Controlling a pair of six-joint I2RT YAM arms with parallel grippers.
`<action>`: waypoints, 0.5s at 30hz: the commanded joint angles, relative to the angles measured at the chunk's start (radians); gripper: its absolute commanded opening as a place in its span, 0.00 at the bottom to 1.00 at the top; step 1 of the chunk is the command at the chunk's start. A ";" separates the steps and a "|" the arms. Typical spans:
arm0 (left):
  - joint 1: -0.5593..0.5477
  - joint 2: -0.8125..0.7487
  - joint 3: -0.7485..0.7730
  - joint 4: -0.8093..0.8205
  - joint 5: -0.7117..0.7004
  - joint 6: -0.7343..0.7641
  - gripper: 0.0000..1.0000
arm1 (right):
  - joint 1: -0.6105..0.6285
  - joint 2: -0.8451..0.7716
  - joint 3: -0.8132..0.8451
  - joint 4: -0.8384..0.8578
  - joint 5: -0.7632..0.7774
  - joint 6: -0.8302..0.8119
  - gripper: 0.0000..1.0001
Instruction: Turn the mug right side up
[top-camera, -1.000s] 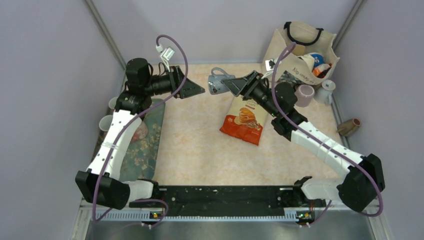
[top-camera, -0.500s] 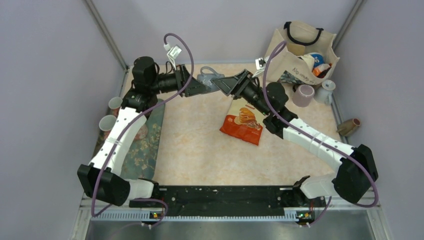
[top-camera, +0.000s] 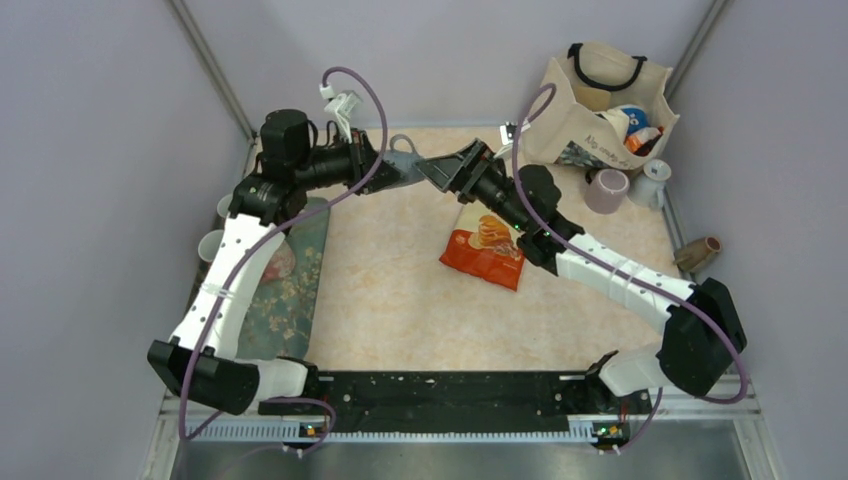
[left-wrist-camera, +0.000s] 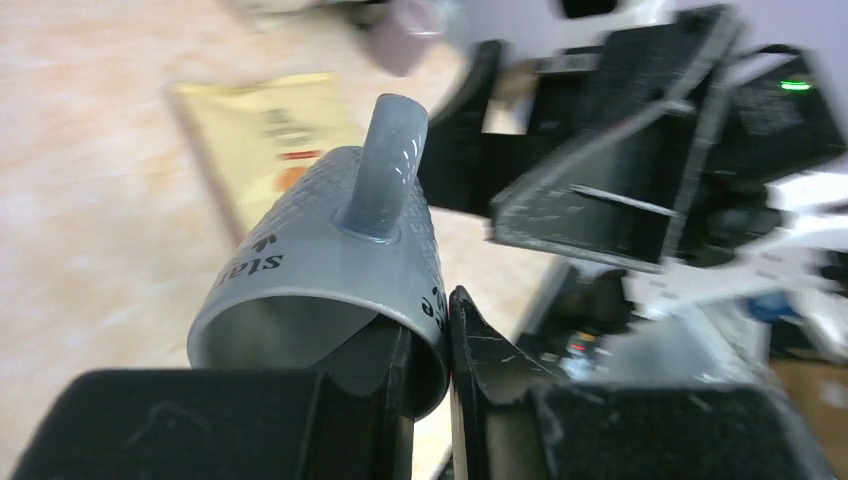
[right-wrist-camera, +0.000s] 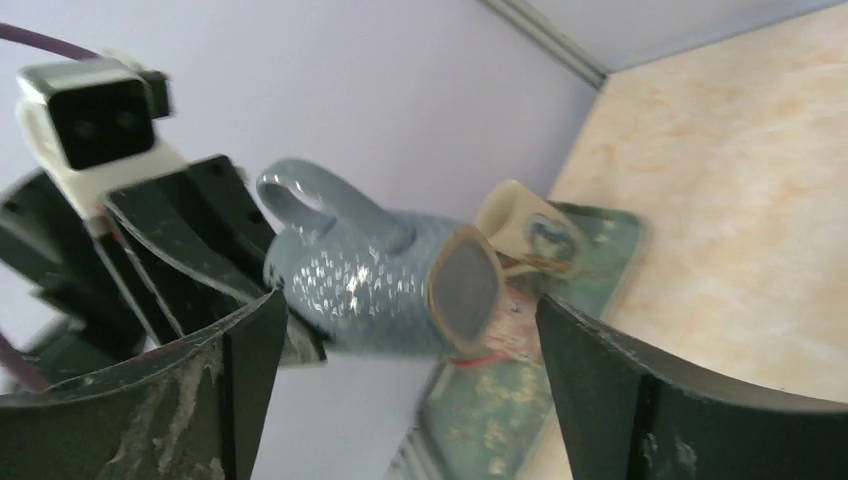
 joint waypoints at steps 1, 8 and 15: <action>0.035 -0.050 0.058 -0.285 -0.391 0.394 0.00 | 0.013 -0.033 -0.008 -0.164 0.092 -0.128 0.98; 0.047 -0.139 -0.013 -0.567 -0.646 0.707 0.00 | 0.012 -0.071 -0.045 -0.276 0.100 -0.213 0.99; 0.240 -0.240 -0.138 -0.950 -0.811 0.992 0.00 | 0.011 -0.133 -0.002 -0.456 0.142 -0.369 0.99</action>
